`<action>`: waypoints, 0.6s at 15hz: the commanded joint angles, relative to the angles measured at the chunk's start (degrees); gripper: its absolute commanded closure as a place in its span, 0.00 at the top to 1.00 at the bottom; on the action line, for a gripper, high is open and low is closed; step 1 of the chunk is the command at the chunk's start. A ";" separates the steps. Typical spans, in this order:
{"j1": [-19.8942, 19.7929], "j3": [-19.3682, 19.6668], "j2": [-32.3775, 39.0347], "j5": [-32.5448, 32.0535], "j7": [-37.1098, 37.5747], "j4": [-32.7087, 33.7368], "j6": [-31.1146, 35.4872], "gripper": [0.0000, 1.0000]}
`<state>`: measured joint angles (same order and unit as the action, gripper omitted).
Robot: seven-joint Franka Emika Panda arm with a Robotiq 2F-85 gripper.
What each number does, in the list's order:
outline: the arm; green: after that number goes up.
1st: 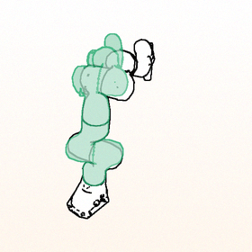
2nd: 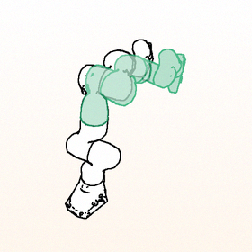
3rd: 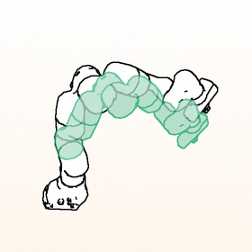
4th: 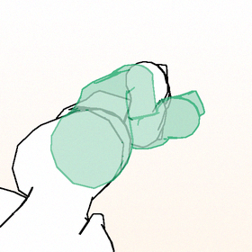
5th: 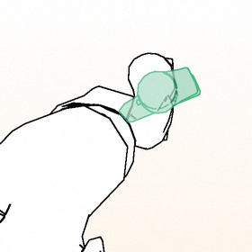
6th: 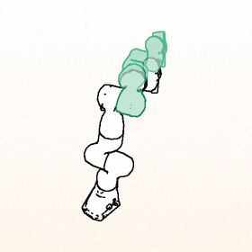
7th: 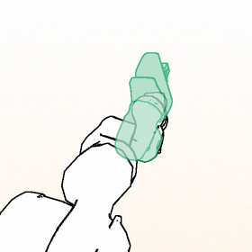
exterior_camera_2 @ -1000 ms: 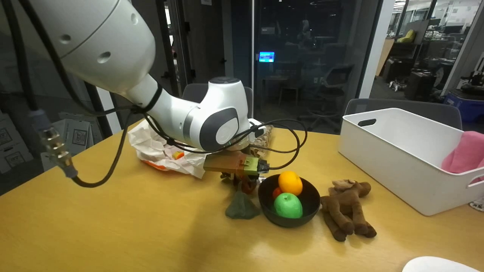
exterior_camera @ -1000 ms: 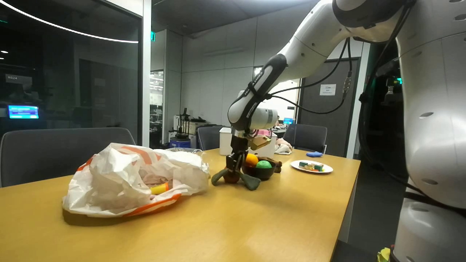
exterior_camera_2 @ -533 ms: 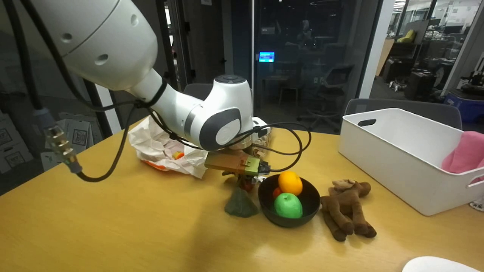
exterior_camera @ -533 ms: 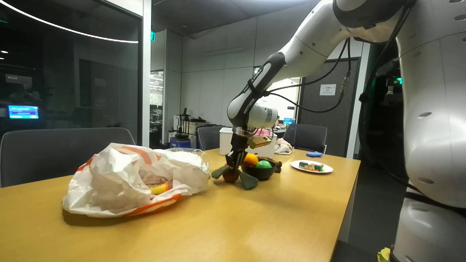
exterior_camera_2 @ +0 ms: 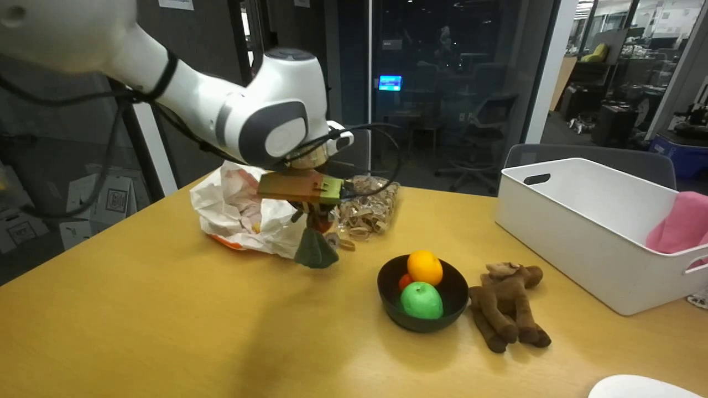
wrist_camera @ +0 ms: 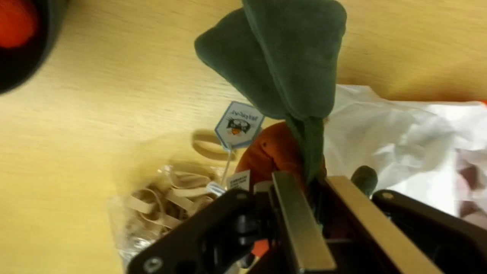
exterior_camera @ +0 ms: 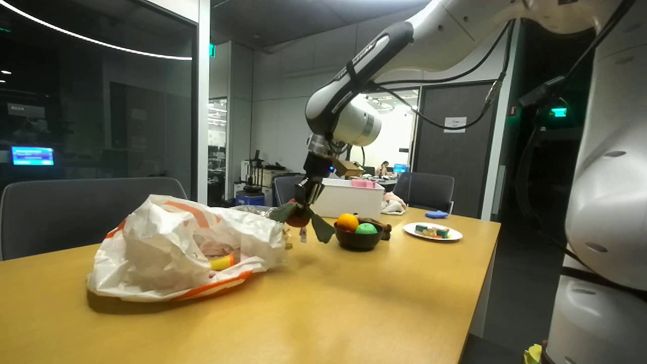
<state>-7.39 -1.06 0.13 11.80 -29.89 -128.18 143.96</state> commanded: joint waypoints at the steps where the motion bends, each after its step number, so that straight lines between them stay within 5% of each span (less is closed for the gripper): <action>1: 4.93 -0.41 -8.92 1.17 -6.18 -3.24 -6.03 0.07; 5: 10.67 -0.16 -13.66 0.31 -12.51 -4.80 -7.69 0.07; 9: 15.65 2.37 -13.49 7.81 -25.83 -3.71 -11.76 0.07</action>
<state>5.02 -1.20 -12.56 14.31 -46.26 -132.11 134.86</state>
